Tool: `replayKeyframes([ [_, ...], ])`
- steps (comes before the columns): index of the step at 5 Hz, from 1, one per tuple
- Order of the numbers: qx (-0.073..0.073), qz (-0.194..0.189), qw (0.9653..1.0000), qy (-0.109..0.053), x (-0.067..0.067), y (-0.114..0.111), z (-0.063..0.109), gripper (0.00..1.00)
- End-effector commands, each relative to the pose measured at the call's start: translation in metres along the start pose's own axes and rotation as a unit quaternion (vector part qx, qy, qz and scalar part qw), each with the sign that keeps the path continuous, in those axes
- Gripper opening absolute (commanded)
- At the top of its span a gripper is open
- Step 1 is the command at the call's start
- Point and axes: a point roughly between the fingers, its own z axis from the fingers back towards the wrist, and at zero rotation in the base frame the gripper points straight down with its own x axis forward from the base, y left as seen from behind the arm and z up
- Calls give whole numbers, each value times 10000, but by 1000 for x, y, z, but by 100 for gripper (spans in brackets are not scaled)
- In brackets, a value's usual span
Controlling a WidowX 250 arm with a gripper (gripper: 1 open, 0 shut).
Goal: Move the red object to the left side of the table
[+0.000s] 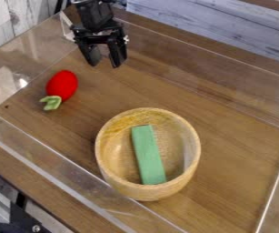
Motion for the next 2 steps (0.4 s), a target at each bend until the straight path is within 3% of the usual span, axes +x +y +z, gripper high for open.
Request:
replayKeyframes([
  [1,162,-188,9991,-334,7,-13,35,100],
  [2,159,85,9991,-384,2,-26,49,100],
])
